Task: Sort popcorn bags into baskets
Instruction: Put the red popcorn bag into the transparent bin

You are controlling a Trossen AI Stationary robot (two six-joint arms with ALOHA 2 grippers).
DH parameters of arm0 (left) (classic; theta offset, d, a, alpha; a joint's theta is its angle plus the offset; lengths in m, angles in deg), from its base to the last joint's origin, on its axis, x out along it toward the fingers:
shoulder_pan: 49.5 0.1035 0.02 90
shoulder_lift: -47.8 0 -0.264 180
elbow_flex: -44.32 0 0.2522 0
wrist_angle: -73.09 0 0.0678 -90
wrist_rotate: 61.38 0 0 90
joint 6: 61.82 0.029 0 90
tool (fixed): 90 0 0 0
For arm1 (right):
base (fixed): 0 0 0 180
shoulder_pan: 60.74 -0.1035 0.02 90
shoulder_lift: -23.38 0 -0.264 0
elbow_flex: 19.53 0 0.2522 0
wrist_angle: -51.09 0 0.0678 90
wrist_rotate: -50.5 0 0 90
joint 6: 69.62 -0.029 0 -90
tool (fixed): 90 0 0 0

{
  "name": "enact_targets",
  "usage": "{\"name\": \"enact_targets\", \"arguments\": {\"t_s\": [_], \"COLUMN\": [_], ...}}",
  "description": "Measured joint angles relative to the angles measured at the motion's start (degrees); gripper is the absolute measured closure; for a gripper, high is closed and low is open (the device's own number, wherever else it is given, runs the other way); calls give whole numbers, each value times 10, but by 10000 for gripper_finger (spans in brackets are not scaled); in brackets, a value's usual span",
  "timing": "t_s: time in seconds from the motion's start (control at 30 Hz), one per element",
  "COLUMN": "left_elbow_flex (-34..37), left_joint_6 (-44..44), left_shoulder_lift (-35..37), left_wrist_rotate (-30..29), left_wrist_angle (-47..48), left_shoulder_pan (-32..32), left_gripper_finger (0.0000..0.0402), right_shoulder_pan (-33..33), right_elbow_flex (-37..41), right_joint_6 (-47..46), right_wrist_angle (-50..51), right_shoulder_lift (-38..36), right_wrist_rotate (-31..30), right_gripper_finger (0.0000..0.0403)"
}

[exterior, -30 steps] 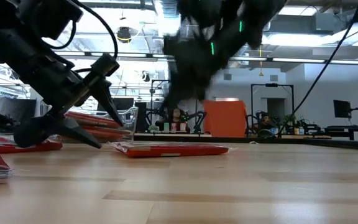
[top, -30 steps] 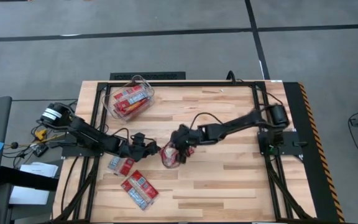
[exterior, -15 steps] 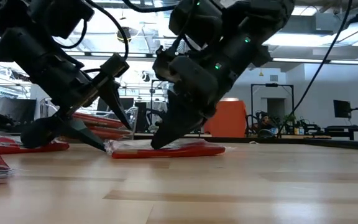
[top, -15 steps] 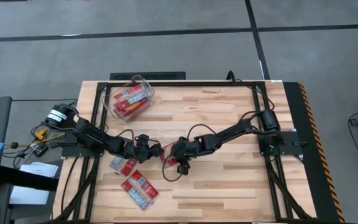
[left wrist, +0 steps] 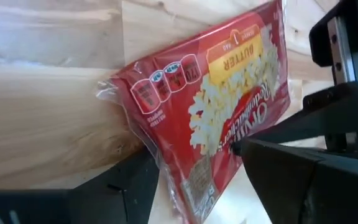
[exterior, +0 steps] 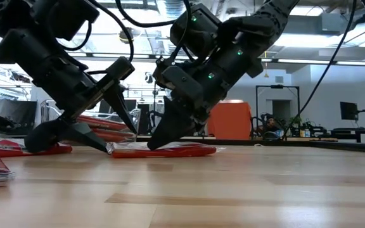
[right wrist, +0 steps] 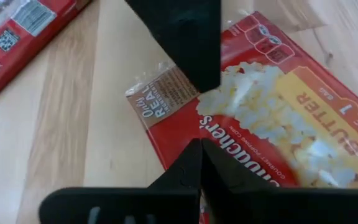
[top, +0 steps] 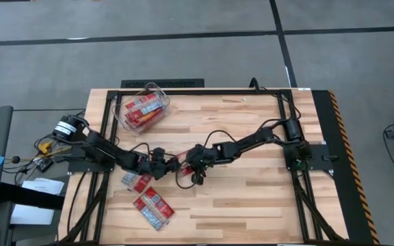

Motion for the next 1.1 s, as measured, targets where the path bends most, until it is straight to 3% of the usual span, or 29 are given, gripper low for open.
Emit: {"name": "enact_targets", "arguments": {"t_s": [0.13,0.37,0.63,1.1], "left_elbow_flex": [-4,-5,-3,-4], "left_joint_6": [7,35,74,169], "left_shoulder_lift": [0,-1,19,218], "left_wrist_rotate": [-4,-32,-25,-131], "left_wrist_angle": [19,52,-4,18], "left_shoulder_pan": [11,29,47,81], "left_gripper_finger": [236,386,401,401], "right_shoulder_pan": [-10,-26,-39,-41], "right_elbow_flex": [2,0,0,0], "right_joint_6": [1,8,32,39], "right_wrist_angle": [13,64,179,295], "right_shoulder_lift": [-19,-130,-243,-390], "right_wrist_rotate": [-1,-18,-80,-197], "right_gripper_finger": [388,381,382,374]}}
